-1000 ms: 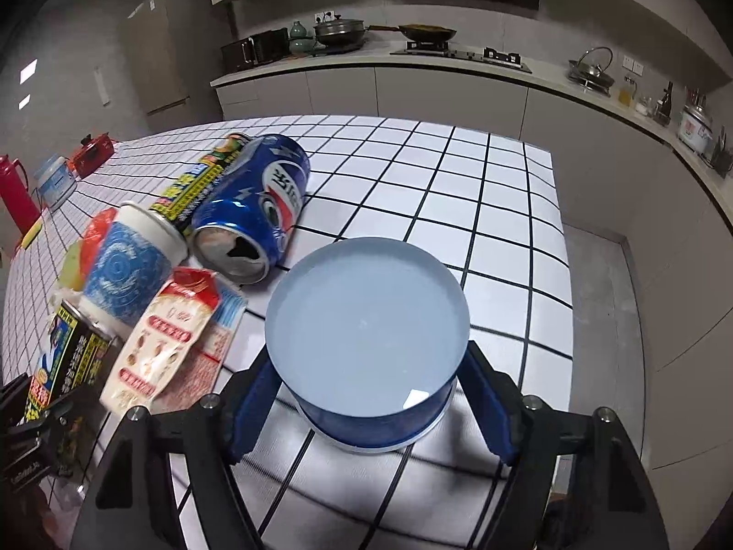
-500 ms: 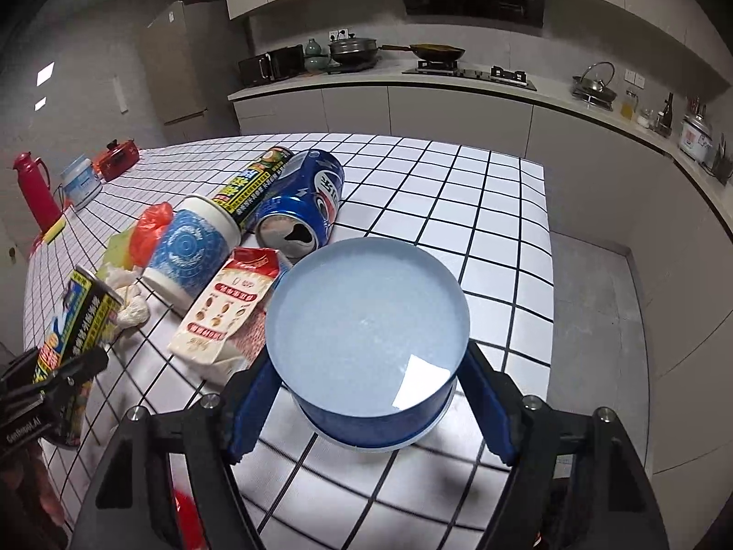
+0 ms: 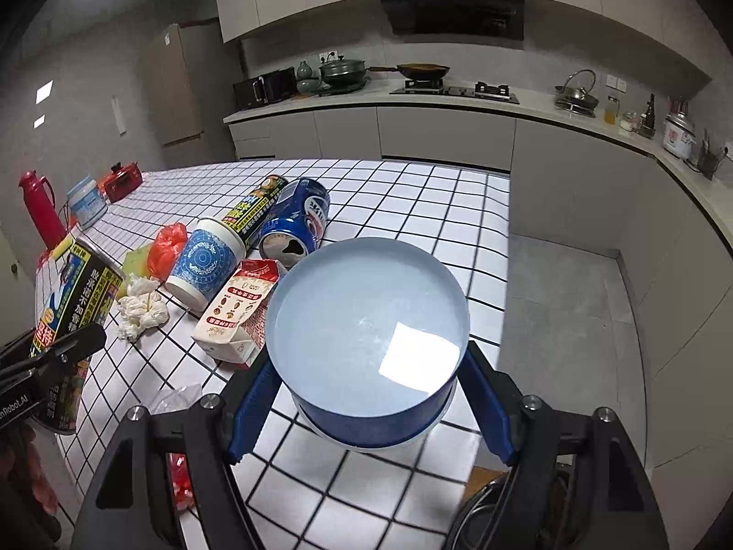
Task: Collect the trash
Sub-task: 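Lift the drink can and blue lid and carry them over the trash bin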
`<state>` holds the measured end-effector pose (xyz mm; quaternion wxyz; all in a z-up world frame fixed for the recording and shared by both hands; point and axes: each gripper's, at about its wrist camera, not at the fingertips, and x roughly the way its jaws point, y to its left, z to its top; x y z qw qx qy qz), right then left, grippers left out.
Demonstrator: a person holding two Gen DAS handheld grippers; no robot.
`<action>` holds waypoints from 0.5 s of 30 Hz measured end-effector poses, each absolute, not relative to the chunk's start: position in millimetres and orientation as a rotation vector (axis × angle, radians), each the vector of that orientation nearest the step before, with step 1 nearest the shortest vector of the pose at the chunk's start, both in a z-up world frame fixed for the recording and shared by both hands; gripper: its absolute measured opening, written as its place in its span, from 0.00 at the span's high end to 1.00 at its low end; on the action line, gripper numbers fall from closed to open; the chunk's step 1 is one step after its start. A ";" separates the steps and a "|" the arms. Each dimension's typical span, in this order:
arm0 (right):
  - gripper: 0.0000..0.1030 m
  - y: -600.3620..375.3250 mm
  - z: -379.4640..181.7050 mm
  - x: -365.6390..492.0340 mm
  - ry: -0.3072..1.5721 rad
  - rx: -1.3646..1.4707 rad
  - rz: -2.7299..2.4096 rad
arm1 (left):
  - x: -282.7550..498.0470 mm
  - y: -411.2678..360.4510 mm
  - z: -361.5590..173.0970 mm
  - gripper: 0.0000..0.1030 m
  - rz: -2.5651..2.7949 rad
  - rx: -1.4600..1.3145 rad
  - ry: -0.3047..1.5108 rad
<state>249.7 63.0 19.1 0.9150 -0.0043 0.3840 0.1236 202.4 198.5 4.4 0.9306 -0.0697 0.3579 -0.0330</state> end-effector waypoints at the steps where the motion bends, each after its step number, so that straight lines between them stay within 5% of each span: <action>1: 0.24 60.1 20.2 246.9 0.789 -0.007 0.251 | 201.8 194.5 6.6 0.48 -0.078 -0.140 0.730; 15: 0.24 -7.4 34.7 193.3 0.765 0.031 0.152 | 185.5 123.0 15.1 0.48 -0.220 -0.092 0.719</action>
